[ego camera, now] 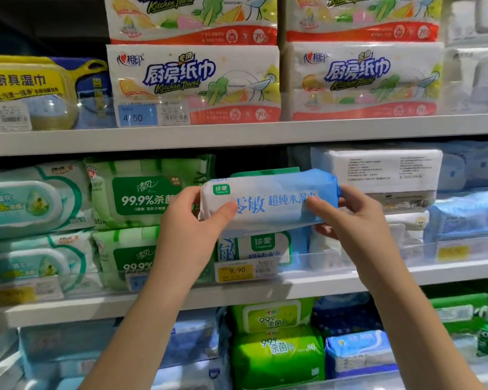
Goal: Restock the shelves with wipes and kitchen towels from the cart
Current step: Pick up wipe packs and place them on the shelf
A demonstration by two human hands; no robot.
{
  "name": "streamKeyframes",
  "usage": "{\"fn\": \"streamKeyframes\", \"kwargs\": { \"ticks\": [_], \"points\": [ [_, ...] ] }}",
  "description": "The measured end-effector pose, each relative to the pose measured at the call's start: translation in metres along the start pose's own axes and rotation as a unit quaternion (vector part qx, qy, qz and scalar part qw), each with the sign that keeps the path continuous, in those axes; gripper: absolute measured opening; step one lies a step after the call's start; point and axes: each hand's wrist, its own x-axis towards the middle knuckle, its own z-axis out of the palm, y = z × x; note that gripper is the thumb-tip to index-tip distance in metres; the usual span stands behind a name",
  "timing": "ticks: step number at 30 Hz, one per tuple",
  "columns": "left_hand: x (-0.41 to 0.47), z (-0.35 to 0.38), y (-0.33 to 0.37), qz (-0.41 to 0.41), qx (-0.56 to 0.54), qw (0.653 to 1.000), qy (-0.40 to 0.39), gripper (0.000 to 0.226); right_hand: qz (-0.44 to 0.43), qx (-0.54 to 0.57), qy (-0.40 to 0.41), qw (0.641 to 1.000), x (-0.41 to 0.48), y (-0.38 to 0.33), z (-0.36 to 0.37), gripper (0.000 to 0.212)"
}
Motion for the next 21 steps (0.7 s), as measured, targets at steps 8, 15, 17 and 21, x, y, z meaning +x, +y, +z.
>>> {"fn": "streamKeyframes", "kwargs": {
  "ticks": [8, 15, 17, 21],
  "points": [
    [-0.032, 0.009, -0.009, -0.010, -0.020, 0.999, 0.023, 0.023, 0.013, -0.078, -0.020, 0.997, -0.014, -0.001, -0.008, 0.011],
    [-0.045, 0.017, -0.006, -0.025, -0.049, 0.997, 0.056, 0.029, 0.041, -0.037, -0.020, 0.998, -0.019, 0.000, -0.004, 0.022],
    [-0.046, 0.014, -0.005, -0.006, -0.039, 0.997, 0.067, 0.035, 0.037, -0.041, -0.020, 0.998, -0.024, 0.002, -0.002, 0.016],
    [-0.040, 0.006, 0.003, 0.061, -0.050, 0.995, 0.067, 0.049, 0.032, 0.003, 0.000, 0.999, -0.032, 0.004, 0.006, 0.031]
  ]
}}
